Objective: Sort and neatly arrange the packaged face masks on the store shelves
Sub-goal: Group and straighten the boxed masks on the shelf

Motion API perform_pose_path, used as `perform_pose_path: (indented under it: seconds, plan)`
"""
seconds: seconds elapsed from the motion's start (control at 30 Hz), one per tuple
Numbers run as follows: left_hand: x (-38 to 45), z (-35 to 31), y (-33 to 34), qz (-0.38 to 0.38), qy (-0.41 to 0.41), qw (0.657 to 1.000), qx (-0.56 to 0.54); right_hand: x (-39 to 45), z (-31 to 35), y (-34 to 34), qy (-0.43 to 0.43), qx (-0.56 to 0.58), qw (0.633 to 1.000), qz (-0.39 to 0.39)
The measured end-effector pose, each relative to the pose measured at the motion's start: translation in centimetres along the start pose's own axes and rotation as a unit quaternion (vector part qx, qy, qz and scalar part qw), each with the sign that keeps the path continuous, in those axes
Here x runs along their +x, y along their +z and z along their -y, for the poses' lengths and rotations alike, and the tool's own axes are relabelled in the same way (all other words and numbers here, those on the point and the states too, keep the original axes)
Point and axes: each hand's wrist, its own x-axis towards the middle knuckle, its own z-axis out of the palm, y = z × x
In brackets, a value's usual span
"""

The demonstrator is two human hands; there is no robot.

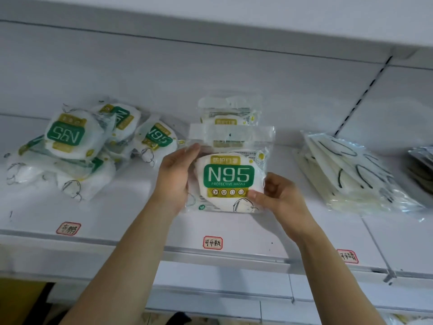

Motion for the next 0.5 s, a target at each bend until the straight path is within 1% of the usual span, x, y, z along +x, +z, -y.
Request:
perform_pose_path:
  seconds: [0.1, 0.17, 0.27, 0.33, 0.37, 0.4, 0.47, 0.5]
  plan:
    - [0.7, -0.3, -0.1, -0.007, 0.023, 0.999, -0.022, 0.3, -0.7, -0.6, -0.001, -0.014, 1.000, -0.007]
    - [1.3, -0.5, -0.1, -0.032, 0.043, 0.998, 0.018, 1.6, -0.8, -1.0, -0.011, -0.028, 0.999, -0.022]
    - [2.2, 0.2, -1.8, -0.124, 0.071, 0.986, 0.089, 4.8, -0.8, -1.2, -0.031, -0.025, 0.997, -0.068]
    - [2.2, 1.2, -4.2, -0.160, 0.113, 0.969, 0.148, 7.1, -0.9, -1.0, -0.039, -0.011, 0.995, -0.092]
    - [2.1, 1.7, -5.6, -0.157, 0.131, 0.955, 0.216, 8.2, -1.1, -1.0, -0.041, -0.010, 0.994, -0.101]
    - [1.9, 1.9, -7.0, -0.143, 0.144, 0.928, 0.313, 9.2, -1.3, -1.0, -0.041, -0.013, 0.993, -0.109]
    - [1.2, 1.7, -9.0, -0.108, 0.139, 0.845, 0.505, 10.8, -2.0, -1.1, -0.045, -0.035, 0.990, -0.127]
    - [0.9, 1.4, -9.8, -0.097, 0.124, 0.813, 0.561, 11.3, -2.3, -1.1, -0.047, -0.052, 0.988, -0.134]
